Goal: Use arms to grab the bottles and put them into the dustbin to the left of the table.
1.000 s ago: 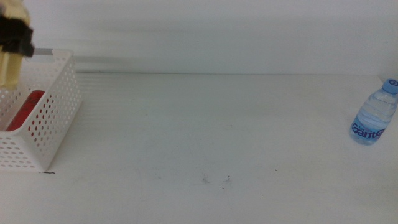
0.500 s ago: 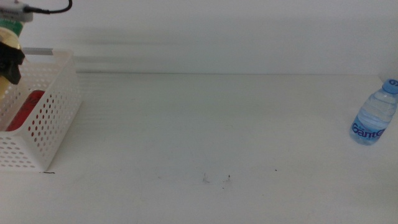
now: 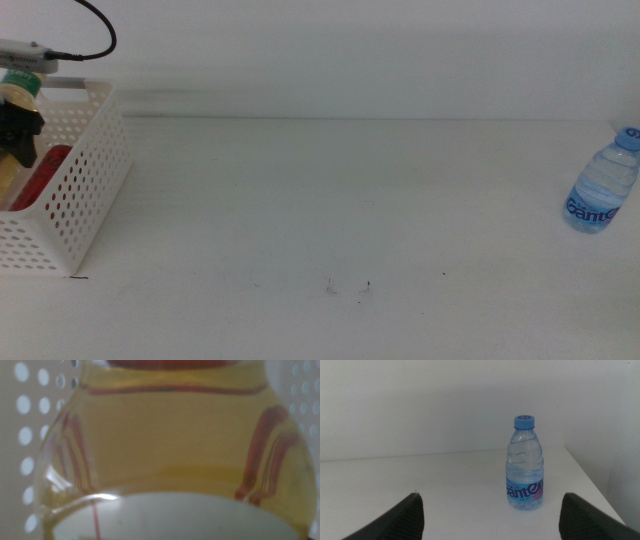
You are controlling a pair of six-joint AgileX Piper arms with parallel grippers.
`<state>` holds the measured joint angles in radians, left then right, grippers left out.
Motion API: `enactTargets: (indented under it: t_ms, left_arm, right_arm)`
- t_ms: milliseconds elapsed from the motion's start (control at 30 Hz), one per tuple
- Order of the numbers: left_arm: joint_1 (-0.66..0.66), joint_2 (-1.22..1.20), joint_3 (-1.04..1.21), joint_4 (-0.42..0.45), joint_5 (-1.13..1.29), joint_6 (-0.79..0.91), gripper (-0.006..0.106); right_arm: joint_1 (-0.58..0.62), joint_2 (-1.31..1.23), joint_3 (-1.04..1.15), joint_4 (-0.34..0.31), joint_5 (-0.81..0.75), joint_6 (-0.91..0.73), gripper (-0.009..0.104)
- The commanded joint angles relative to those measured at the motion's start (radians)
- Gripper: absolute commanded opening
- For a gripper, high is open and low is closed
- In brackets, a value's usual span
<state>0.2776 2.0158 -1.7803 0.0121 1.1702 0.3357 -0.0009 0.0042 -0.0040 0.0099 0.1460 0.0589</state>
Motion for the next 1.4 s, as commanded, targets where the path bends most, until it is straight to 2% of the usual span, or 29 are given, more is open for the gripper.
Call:
enactTargets:
  t_ms: [0, 300, 600, 767, 867, 1167, 1367]
  left_arm:
    - [0.002, -0.010, -0.017, -0.023, -0.035, -0.008, 0.043]
    - [0.000, -0.009, -0.017, -0.042, -0.042, 0.024, 0.094]
    - [-0.010, -0.056, -0.017, -0.129, 0.008, 0.023, 0.094]
    - [-0.069, -0.150, -0.016, -0.133, 0.007, -0.004, 0.094]
    - [-0.120, -0.212, -0.004, -0.164, -0.004, -0.004, 0.094]
    - [-0.267, -0.523, 0.261, -0.342, -0.240, 0.057, 0.094]
    - [-0.348, -0.703, 0.417, -0.529, -0.266, 0.224, 0.094]
  right_arm:
    - [-0.008, -0.004, 0.004, -0.002, -0.011, -0.002, 0.093]
    - [-0.008, -0.004, 0.004, -0.002, -0.011, -0.002, 0.093]
    - [-0.008, -0.004, 0.004, -0.002, -0.011, -0.002, 0.093]
    - [-0.008, -0.004, 0.004, -0.002, -0.011, -0.002, 0.093]
    - [-0.008, -0.004, 0.004, -0.002, -0.011, -0.002, 0.093]
    - [-0.008, -0.004, 0.004, -0.002, -0.011, -0.002, 0.093]
    - [-0.008, -0.004, 0.004, -0.002, -0.011, -0.002, 0.093]
